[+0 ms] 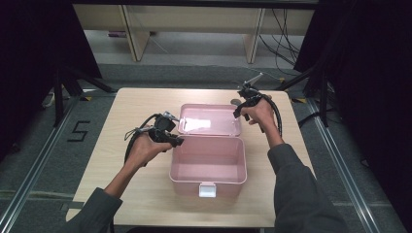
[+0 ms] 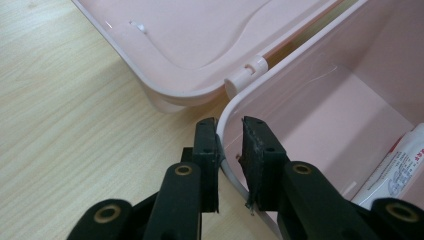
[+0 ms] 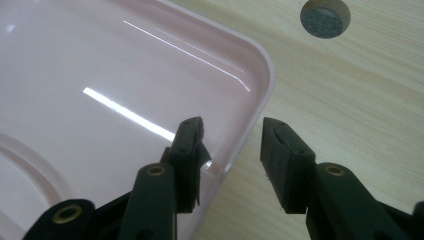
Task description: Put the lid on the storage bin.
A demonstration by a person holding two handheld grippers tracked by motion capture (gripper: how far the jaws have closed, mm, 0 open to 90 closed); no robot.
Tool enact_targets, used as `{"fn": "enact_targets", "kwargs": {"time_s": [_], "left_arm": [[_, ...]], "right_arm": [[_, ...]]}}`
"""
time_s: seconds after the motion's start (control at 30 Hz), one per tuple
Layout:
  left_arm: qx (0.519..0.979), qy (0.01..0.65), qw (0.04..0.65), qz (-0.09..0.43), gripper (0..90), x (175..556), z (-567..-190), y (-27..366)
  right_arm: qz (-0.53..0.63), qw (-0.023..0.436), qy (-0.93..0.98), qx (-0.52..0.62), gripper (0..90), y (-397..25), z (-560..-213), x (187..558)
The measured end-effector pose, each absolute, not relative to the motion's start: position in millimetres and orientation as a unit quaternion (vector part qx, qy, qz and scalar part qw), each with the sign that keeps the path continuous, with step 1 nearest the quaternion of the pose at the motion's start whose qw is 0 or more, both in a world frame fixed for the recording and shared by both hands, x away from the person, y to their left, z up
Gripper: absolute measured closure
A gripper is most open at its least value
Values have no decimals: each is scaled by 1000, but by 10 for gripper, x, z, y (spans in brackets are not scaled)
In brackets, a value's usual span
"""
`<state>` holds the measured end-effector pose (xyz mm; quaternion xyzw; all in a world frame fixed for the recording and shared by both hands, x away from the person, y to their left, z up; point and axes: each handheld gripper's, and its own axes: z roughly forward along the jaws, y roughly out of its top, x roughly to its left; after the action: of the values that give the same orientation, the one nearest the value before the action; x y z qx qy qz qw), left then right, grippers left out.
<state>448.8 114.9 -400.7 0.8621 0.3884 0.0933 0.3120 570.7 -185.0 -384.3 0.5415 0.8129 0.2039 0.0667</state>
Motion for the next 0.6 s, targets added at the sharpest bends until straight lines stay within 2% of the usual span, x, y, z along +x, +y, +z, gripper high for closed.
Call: {"fn": "enact_targets", "kwargs": {"time_s": [0.1,0.3,0.6], "left_arm": [[860,389,315,97,768,4486,-4013,1146],[861,388,315,97,768,4486,-4013,1145],[865,382,309,100,768,4484,-4007,1151]], "right_arm": [[208,78,816,534,620,-1864,-3876,5735],[207,66,815,537,645,-1837,-3901,5743],[191,75,812,546,685,-1771,-3942,5764]]}}
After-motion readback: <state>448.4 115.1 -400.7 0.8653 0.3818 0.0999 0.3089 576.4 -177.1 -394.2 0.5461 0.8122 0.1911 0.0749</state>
